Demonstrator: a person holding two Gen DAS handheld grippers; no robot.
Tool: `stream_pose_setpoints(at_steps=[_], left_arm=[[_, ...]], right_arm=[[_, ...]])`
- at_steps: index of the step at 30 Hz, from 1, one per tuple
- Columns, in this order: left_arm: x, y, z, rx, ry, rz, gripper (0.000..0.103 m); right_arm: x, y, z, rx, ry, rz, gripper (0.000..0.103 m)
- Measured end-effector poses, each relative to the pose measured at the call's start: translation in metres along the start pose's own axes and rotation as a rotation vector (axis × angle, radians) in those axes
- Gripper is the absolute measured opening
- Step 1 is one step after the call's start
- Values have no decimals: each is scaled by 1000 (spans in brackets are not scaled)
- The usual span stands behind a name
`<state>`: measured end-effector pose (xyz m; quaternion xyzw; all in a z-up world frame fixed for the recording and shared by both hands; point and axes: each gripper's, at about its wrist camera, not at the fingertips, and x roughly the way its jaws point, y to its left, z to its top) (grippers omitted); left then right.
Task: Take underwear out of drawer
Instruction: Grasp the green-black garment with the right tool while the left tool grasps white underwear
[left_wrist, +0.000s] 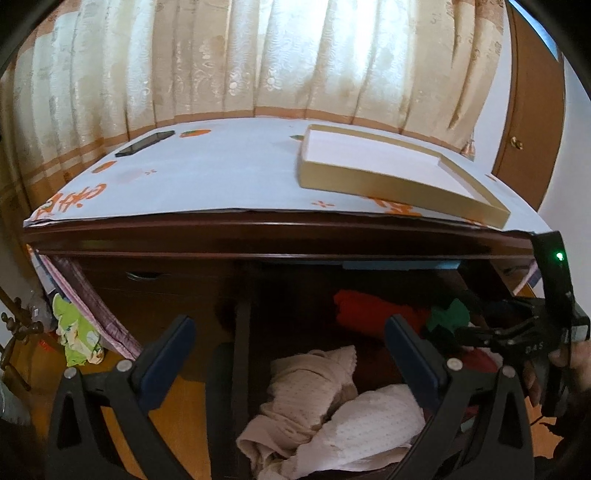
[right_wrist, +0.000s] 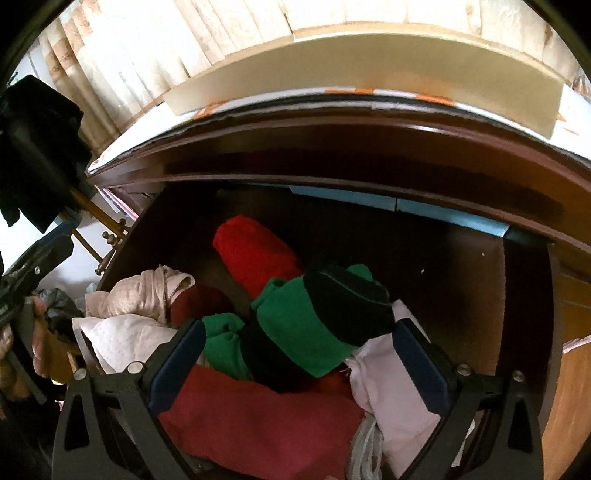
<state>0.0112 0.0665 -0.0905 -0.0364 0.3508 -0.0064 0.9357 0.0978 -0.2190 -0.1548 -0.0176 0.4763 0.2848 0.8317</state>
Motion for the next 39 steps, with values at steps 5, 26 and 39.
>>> stream_pose_setpoints(at_steps=[5, 26, 39], left_arm=[[2, -5, -2, 11, 12, -22, 103], [24, -37, -17, 118, 188, -248, 103], [47, -77, -38, 315, 407, -315, 85]], right_arm=[[5, -2, 3, 11, 25, 6, 101], [25, -1, 9, 13, 95, 63, 40], [15, 6, 5, -48, 34, 82, 36]])
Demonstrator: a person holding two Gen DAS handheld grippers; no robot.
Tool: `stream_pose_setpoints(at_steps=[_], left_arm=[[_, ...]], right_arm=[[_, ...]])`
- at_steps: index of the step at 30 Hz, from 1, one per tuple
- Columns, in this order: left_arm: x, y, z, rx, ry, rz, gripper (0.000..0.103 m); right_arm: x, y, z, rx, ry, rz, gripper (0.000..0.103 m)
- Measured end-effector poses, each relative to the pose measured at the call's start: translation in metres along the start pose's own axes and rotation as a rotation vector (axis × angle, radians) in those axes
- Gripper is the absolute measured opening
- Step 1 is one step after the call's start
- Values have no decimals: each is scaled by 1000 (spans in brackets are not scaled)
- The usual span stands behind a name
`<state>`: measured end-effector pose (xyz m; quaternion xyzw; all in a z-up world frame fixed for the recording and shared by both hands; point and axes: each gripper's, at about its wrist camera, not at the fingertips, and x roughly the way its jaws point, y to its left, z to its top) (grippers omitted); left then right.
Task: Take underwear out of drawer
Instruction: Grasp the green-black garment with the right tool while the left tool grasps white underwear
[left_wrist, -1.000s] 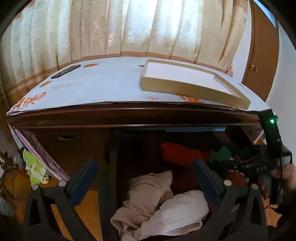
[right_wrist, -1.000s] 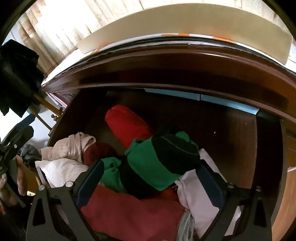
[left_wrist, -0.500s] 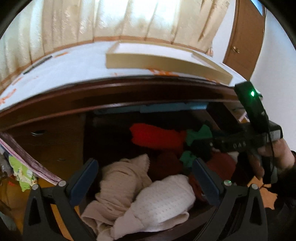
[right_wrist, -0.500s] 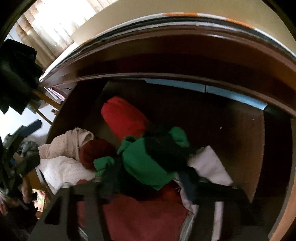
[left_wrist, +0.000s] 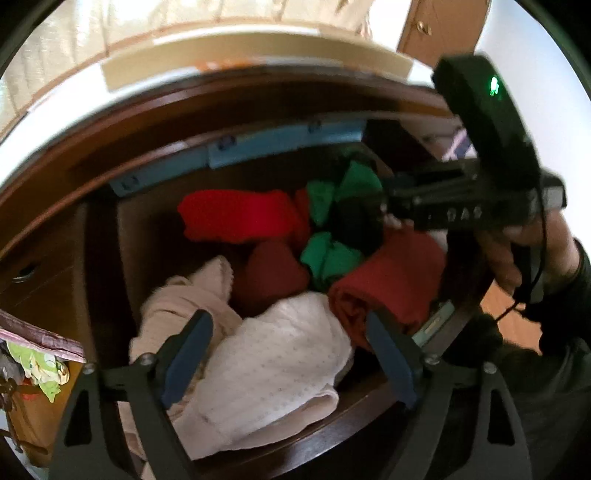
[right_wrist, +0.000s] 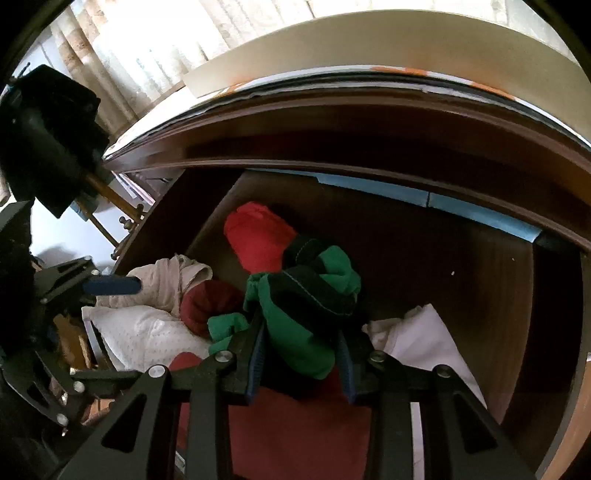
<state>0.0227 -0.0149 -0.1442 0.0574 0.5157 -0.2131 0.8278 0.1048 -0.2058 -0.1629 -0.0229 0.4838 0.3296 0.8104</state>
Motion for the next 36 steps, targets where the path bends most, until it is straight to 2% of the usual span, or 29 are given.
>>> stream_pose_setpoints(at_steps=[1, 5, 6, 11, 16, 17, 22, 27, 36], left_arm=[[6, -1, -1, 0, 19, 5, 80], [10, -2, -3, 4, 30, 3, 77], [11, -2, -4, 4, 29, 3, 73], [15, 0, -6, 4, 27, -8, 59], [13, 1, -9, 4, 2, -11, 34], [11, 2, -10, 1, -9, -13, 33], [5, 4, -12, -27, -57, -19, 26], [-10, 4, -16, -55, -134, -10, 24], [-34, 3, -23, -93, -257, 24, 24]], right_arm=[[0, -1, 0, 5, 1, 6, 36], [0, -5, -1, 19, 3, 26, 36], [1, -5, -1, 22, 6, 28, 36], [5, -13, 1, 73, 31, 56, 45], [7, -7, 1, 58, 38, 46, 43], [7, -5, 1, 48, 33, 42, 39], [-2, -2, -1, 23, -22, 52, 32], [-14, 1, -5, -4, -90, 39, 31], [-28, 2, -8, -20, -158, 36, 31]])
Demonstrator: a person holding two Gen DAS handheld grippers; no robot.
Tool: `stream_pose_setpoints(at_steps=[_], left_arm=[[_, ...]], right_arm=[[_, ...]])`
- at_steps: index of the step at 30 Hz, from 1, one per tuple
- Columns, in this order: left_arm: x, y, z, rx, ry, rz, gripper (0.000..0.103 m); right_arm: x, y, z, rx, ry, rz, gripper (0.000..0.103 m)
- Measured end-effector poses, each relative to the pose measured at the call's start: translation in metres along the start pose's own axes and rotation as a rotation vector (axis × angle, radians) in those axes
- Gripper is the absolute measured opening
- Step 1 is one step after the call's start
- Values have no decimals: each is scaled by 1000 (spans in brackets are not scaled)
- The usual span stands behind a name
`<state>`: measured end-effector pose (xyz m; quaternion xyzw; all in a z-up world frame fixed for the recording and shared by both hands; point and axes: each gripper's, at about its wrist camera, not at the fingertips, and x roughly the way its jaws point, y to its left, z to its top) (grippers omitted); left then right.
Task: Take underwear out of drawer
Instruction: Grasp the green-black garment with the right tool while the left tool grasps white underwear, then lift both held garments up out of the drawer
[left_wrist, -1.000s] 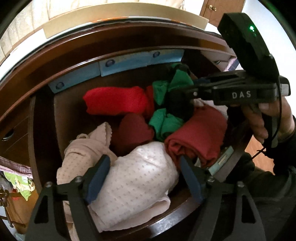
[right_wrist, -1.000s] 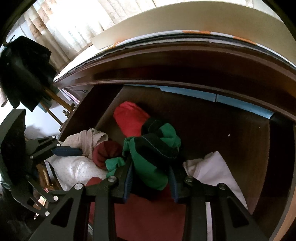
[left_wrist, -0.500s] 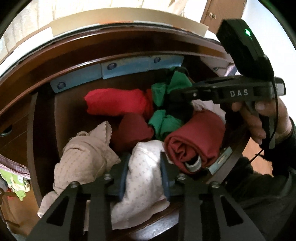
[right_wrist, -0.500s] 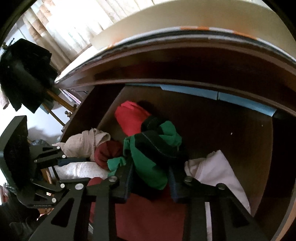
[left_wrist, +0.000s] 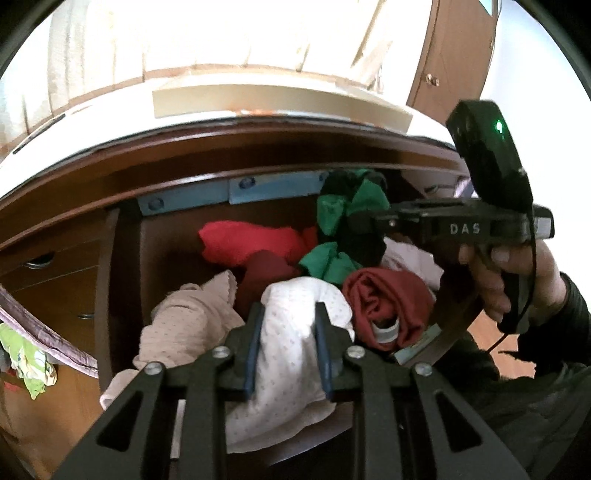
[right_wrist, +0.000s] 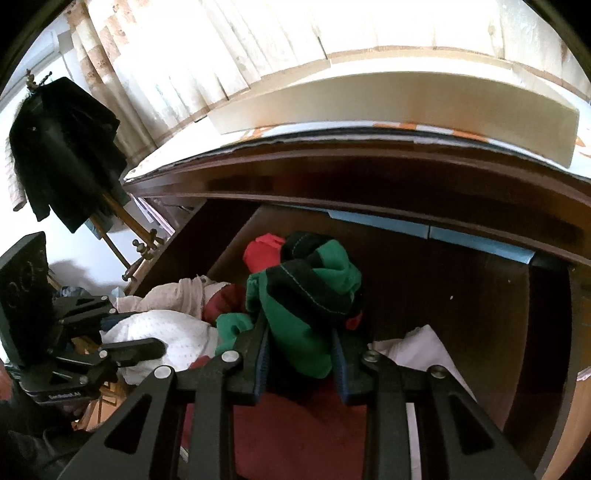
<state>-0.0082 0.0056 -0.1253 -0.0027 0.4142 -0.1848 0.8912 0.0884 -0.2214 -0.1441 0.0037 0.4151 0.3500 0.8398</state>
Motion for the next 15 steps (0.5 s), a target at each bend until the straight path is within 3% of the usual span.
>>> stream_pose_setpoints(at_steps=[15], left_arm=[[-22, 5, 3, -38, -147, 67, 23]], right_arm=[[-21, 8, -4, -40, -121, -36, 31]])
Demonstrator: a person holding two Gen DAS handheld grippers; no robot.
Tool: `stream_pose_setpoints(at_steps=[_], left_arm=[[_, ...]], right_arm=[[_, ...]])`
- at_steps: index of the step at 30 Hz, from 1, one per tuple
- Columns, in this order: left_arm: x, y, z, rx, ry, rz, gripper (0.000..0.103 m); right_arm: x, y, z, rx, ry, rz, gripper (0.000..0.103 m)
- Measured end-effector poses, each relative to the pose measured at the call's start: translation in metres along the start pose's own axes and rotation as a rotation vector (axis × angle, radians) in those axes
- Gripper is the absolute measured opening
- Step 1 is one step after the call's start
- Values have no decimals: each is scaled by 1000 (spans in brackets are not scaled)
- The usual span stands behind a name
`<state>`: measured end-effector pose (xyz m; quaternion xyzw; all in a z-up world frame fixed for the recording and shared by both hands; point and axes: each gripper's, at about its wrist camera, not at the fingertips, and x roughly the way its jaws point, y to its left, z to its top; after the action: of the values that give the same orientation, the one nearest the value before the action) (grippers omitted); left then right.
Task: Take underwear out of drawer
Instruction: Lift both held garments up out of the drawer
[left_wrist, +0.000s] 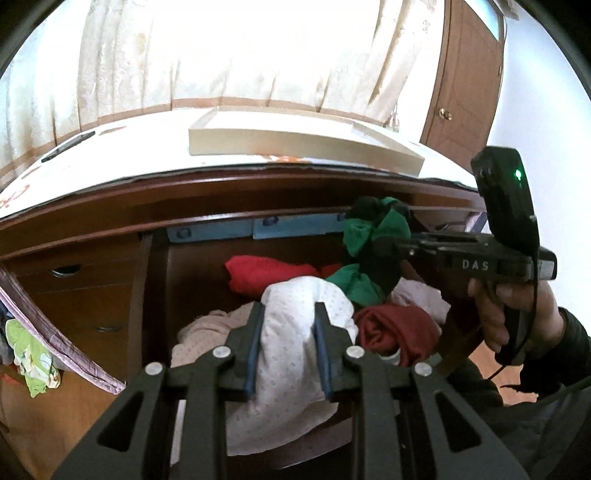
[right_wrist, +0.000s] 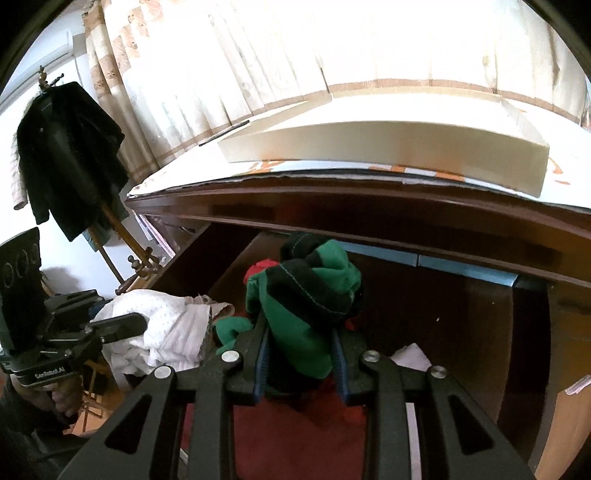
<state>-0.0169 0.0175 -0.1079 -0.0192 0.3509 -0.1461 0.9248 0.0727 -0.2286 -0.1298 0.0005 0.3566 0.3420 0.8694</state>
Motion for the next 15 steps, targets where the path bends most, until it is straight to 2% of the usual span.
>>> stream_pose_setpoints(at_steps=[15], left_arm=[[-15, -3, 5, 13, -116, 83, 23]], right_arm=[[-15, 8, -6, -58, -79, -1, 31]])
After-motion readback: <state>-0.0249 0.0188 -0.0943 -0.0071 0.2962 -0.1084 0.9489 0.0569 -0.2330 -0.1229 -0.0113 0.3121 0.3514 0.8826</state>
